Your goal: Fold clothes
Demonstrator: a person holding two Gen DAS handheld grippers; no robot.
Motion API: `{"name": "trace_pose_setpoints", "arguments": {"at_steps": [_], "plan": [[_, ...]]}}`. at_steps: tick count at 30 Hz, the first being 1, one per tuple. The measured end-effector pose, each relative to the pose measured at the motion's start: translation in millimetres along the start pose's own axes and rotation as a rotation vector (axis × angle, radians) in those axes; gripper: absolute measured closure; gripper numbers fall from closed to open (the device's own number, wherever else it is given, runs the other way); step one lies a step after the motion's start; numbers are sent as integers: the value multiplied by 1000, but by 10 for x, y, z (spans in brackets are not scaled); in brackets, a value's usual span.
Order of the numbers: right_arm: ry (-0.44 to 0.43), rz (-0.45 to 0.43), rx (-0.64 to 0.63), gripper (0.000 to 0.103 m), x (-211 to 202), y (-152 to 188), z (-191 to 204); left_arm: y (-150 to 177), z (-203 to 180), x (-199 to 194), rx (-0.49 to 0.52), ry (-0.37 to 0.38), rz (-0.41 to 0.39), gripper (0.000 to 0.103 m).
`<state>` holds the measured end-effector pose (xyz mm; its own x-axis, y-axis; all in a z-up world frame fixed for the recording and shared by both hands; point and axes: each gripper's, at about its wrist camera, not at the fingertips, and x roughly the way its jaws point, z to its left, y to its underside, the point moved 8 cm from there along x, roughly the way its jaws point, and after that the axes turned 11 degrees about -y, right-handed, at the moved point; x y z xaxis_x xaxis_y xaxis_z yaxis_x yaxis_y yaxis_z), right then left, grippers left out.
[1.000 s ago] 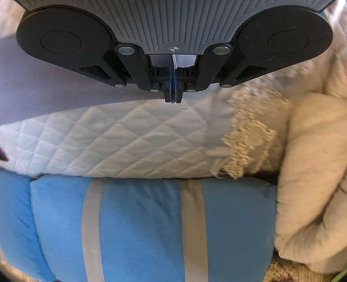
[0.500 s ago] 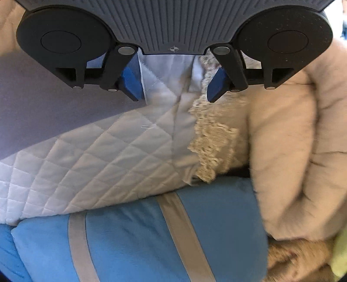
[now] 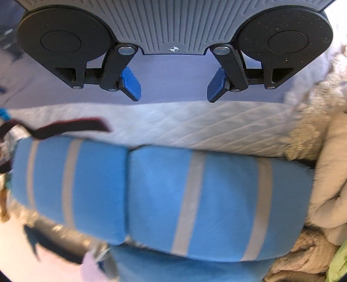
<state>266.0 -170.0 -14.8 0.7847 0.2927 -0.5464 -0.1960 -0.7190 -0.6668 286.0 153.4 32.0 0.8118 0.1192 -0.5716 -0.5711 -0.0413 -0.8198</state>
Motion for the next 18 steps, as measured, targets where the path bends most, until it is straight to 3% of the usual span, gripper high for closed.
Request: {"name": "trace_pose_setpoints", "arguments": {"at_steps": [9,15,18], "plan": [[16,28,52,19,75,13,-45,133,-671,-167,-22,14,-81,29],[12,15,98,21,36,39,-132,379,-945,-84,72,8,-85,29],[11,21,137,22,37,83,-202,569,-1129,-78,192,11,-112,29]]}}
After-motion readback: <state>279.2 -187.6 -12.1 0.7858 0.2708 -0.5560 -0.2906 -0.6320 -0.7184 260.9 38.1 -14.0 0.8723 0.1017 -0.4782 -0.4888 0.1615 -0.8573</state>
